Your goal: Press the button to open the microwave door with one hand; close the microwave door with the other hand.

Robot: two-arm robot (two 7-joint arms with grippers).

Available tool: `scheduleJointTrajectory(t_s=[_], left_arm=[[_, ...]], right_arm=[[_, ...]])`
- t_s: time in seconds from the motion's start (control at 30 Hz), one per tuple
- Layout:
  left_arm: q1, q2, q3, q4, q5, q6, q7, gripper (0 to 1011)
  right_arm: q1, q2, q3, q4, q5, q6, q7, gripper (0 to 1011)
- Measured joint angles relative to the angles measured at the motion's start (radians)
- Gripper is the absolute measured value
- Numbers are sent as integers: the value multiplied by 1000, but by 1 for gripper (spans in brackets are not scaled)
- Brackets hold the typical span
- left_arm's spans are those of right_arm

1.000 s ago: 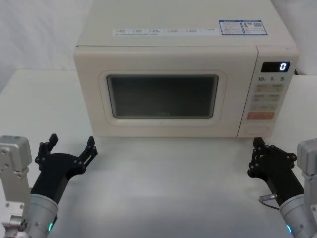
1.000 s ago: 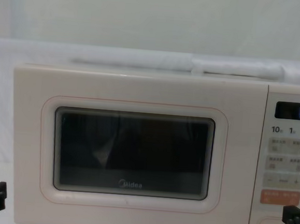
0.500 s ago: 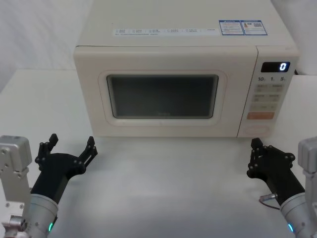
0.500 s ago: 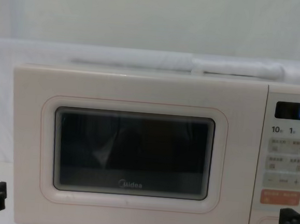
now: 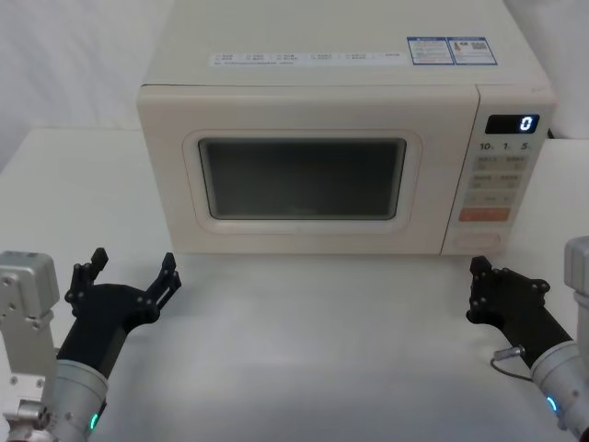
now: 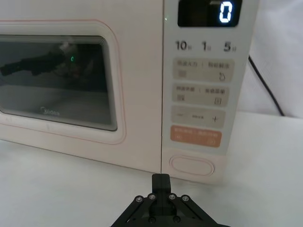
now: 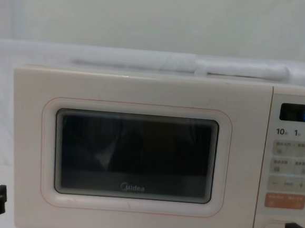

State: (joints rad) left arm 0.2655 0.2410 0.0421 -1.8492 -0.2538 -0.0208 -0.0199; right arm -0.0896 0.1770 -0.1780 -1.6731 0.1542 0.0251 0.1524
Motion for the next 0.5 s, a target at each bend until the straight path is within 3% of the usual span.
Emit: scheduleJointTrajectory(t_s=[0.5], left_arm=[[0, 0, 0, 0, 0, 0, 0, 1001]], right_arm=[[74, -13, 7, 112, 68, 8, 53, 0]])
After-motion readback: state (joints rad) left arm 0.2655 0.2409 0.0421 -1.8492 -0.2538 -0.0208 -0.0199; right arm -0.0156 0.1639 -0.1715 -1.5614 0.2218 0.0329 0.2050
